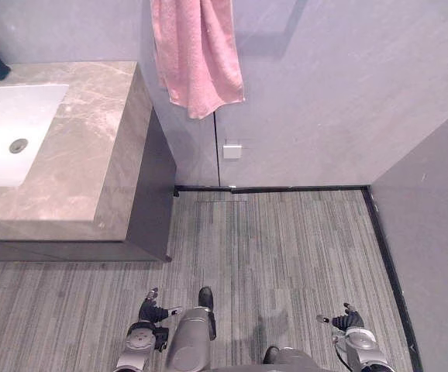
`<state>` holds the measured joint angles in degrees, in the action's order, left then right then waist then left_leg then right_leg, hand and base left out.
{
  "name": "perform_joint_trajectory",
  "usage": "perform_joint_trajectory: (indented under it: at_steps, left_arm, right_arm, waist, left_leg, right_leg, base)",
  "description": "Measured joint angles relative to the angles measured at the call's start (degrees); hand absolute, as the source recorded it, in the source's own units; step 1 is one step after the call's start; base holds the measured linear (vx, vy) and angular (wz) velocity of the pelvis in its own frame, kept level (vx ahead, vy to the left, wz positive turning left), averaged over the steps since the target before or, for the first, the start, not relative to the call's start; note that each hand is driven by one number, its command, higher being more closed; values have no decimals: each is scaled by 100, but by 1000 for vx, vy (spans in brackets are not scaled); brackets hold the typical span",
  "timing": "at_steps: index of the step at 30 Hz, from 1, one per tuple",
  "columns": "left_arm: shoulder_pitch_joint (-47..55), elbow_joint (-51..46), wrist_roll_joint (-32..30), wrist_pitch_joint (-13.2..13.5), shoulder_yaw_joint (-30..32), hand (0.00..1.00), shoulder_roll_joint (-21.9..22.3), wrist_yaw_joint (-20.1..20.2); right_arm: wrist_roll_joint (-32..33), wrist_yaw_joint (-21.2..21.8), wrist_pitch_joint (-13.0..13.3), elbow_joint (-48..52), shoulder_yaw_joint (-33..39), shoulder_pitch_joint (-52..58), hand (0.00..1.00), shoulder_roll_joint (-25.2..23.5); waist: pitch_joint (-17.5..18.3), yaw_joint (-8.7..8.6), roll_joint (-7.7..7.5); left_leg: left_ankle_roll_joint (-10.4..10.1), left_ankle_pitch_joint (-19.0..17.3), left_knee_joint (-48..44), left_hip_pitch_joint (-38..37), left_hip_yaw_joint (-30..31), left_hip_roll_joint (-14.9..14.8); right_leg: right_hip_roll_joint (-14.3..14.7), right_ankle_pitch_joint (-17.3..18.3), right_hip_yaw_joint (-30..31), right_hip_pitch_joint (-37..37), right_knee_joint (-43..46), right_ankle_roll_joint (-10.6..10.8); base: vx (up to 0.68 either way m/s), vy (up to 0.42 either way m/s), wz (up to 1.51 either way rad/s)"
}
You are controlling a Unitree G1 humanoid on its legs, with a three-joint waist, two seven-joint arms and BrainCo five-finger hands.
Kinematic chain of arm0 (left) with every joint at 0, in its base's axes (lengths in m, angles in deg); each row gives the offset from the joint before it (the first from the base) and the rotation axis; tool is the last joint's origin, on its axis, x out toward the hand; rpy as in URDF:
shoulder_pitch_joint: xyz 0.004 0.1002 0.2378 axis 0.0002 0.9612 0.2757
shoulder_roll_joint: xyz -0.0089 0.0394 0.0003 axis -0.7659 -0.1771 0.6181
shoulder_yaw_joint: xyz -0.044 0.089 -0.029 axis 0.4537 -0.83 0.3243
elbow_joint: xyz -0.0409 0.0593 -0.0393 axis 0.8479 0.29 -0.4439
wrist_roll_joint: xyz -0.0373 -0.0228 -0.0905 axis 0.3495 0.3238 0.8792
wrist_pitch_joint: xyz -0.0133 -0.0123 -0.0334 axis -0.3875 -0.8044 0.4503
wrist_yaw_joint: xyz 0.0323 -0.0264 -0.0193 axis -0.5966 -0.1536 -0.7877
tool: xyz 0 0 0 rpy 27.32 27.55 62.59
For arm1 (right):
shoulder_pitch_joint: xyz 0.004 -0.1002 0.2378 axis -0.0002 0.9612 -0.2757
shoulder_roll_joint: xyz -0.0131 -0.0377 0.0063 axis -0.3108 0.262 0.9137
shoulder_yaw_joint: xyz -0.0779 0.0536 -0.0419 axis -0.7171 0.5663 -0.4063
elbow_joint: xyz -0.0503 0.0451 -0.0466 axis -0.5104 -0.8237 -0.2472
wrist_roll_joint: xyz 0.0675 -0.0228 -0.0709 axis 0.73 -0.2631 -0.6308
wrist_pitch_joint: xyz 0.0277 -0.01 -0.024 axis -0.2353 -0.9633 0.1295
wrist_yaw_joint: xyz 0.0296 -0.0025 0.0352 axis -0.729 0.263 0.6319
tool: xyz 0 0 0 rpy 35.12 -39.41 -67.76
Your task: Organize washtable
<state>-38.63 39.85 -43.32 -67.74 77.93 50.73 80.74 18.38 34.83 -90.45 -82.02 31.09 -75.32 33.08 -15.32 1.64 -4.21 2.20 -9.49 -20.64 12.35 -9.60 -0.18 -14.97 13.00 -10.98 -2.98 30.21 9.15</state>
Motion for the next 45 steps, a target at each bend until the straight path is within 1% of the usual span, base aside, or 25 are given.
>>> perform_joint_trajectory:
  at_steps: [1, 2, 3, 4, 5, 6, 8, 9, 10, 11, 12, 14, 15, 17, 19, 21, 22, 24, 25, 26, 27, 29, 32, 38, 45]
  left_arm:
    - [12, -4, 0, 0, -2, 0, -68, -2]
    - [17, -6, 0, -1, -3, 0, -164, -7]
    - [19, -6, 0, -1, -6, 0, -195, -7]
    - [35, -6, 1, -2, -46, 0, -211, 12]
    - [12, -5, 2, -2, -23, 0, -215, -5]
    - [-8, -4, 3, -1, -15, 0, -191, -9]
    - [-31, 12, 3, 0, -8, 0, -143, -9]
    - [-23, 19, 2, -1, -7, 0, -141, -12]
    - [-5, 20, 1, 1, -8, 0, -155, -9]
    - [27, 33, -3, 1, -11, 0, -176, -8]
    - [-21, 145, -3, -4, -8, 0, -74, -15]
    - [-76, 158, -17, 18, -23, 0, -17, -4]
    - [-94, 180, -25, 14, -22, 0, 14, -4]
    - [-147, 185, -53, 18, -23, 0, 102, 6]
    - [-135, 162, -54, 20, -12, 0, 228, 10]
    - [-95, 159, -53, 11, -10, 0, 312, 13]
    - [-92, 156, -53, 10, -18, 0, 363, 15]
    - [-90, 139, -50, 8, -16, 0, 368, 14]
    - [-91, 138, -51, 4, -16, 0, 355, 14]
    - [-96, 139, -51, 2, -20, 0, 357, 14]
    - [-97, 144, -51, 1, -21, 0, 360, 14]
    - [-108, 155, -51, 8, -22, 0, 275, 7]
    - [-48, 182, -51, 4, -19, 0, 198, 8]
    - [102, 275, -53, -4, -21, 0, 125, 12]
    - [180, 223, 4, 7, -12, 0, 109, 4]
  right_arm:
    - [-5, 1, 0, -6, -6, 15, 0, -32]
    - [-4, 1, -3, -16, -56, 22, 0, -57]
    - [-5, 1, -2, -16, -122, 38, 0, -54]
    - [-5, 0, 3, -13, -208, 37, 0, -49]
    - [-5, 1, 7, -15, -261, 31, 0, -35]
    - [-5, 2, 6, -17, -273, 31, 0, -30]
    - [-5, 2, -2, -20, -297, 37, 0, -29]
    - [-6, 2, -3, -19, -303, 35, 0, -28]
    - [-7, 0, -4, -17, -305, 82, 0, -24]
    - [-15, -1, -8, -22, -302, 248, 0, 3]
    - [-23, 1, -15, -50, -291, 231, 0, 96]
    - [-49, 3, -47, -12, -147, 101, 0, 128]
    - [-49, 3, -46, -9, -96, 101, 0, 129]
    - [-51, 4, -59, -29, -34, 192, 0, 117]
    - [-47, 0, -76, -5, 16, 323, 0, 86]
    - [0, -5, -75, 37, 66, 383, 0, 30]
    - [23, -8, -59, 66, 148, 369, 0, -9]
    - [39, -10, -52, 61, 192, 293, 0, -29]
    - [54, -11, -48, 59, 268, 245, 0, -51]
    - [69, -13, -44, 57, 294, 247, 0, -49]
    - [70, -13, -46, 48, 314, 256, 0, -44]
    - [70, -11, -57, 27, 332, 355, 0, -115]
    - [69, -10, -55, 28, 327, 325, 0, -121]
    - [7, -10, -46, -23, 316, 382, 0, -119]
    - [-8, -11, -47, -27, 230, 494, 0, -72]
  waist:
    - [-3, -32, 3]
    - [-5, -71, 5]
    - [-4, -72, 4]
    - [-2, -94, 12]
    - [-20, -106, 57]
    - [-41, -110, 91]
    - [-86, -180, 164]
    - [-83, -223, 158]
    - [-52, -271, 79]
    - [-16, -300, -67]
    - [-67, -298, 98]
    - [-49, -336, 220]
    - [-39, -373, 257]
    - [-40, -399, 323]
    - [-48, -377, 378]
    - [-41, -290, 401]
    - [-35, -229, 382]
    - [-35, -196, 385]
    - [-25, -163, 406]
    - [0, -157, 455]
    - [5, -149, 482]
    - [82, -87, 367]
    - [93, -77, 346]
    - [244, -88, 329]
    - [445, -91, 280]
  left_leg:
    - [80, -156, 94, -354, 10, 45]
    - [91, -258, 229, -711, 22, 39]
    - [96, -279, 337, -896, 25, 29]
    - [96, -283, 592, -1253, 36, -4]
    - [91, -283, 784, -1502, 52, -105]
    - [91, -283, 857, -1602, 75, -174]
    - [84, -286, 975, -1885, 156, -444]
    - [41, -310, 973, -1938, 172, -498]
    - [-169, -422, 959, -2088, 175, -514]
    - [-570, -679, 919, -2262, 255, -442]
    - [-649, -792, 898, -2349, 345, -597]
    - [-714, -738, 749, -2312, 508, -781]
    - [-730, -730, 671, -2300, 563, -818]
    - [-966, -599, 112, -2164, 675, -960]
    - [-1545, -305, -1648, -1476, 707, -1288]
    - [-1324, -436, -2509, -990, 415, -1516]
    - [-1157, -531, -2447, -743, 207, -1499]
    - [-986, -615, -1611, -536, 120, -1337]
    - [-939, -575, -776, -492, 178, -1177]
    - [-850, -250, -56, -504, 225, -1080]
    - [-744, 260, 200, -523, 298, -1024]
    - [-726, 339, 478, -734, 297, -752]
    - [-711, 331, 547, -888, 239, -587]
    - [-591, 425, 1067, -1231, 177, -480]
    - [-591, 631, 1501, -1423, 207, -445]
  right_leg:
    - [-139, -145, 77, 311, 998, 78]
    - [-118, 4, 85, 580, 1726, 9]
    - [-95, 112, 43, 713, 1936, -27]
    - [-13, 270, -136, 970, 2046, -265]
    - [163, 386, -342, 1242, 1815, -466]
    - [274, 421, -441, 1377, 1595, -537]
    - [667, 290, -634, 1858, 293, -625]
    - [749, 87, -628, 1917, -171, -655]
    - [864, -560, -530, 1910, -1208, -644]
    - [864, -1886, -275, 1860, -1665, -810]
    - [961, -1744, -326, 1855, -1457, -1018]
    - [1056, -1142, -306, 2049, -875, -1102]
    - [1066, -1003, -346, 2045, -772, -1116]
    - [1097, -746, -516, 1804, -726, -1148]
    - [1237, -592, -709, 1165, -1136, -1228]
    - [1333, -623, -792, 719, -1474, -1274]
    - [1316, -666, -800, 551, -1612, -1243]
    - [1267, -695, -787, 415, -1754, -1202]
    - [1209, -693, -750, 390, -1763, -1155]
    - [1201, -675, -733, 362, -1750, -1069]
    - [1200, -641, -700, 333, -1745, -993]
    - [1050, -662, -598, 181, -1958, -756]
    - [909, -699, -552, 22, -2091, -675]
    - [915, -708, -455, -64, -2215, -649]
    - [941, -715, -460, -72, -2272, -660]
  base:
    - [446, 130, -4]
    - [347, 73, -2]
    - [424, 50, 0]
    - [493, -12, 0]
    - [490, -40, 3]
    - [473, -98, 8]
    - [383, -146, 18]
    - [394, -189, 36]
    - [411, -209, 47]
    - [427, -231, 41]
    - [401, -209, 23]
    - [408, -242, 3]
    - [369, -252, 22]
    - [261, -179, 39]
    - [280, -157, 45]
    - [243, -72, 13]
    - [272, -31, 0]
    - [213, 29, -4]
    - [188, 112, -9]
    - [196, 133, -11]
    - [198, 137, -8]
    - [184, 117, 7]
    - [119, 112, 2]
    - [33, 10, -9]
    - [-5, -18, -1]
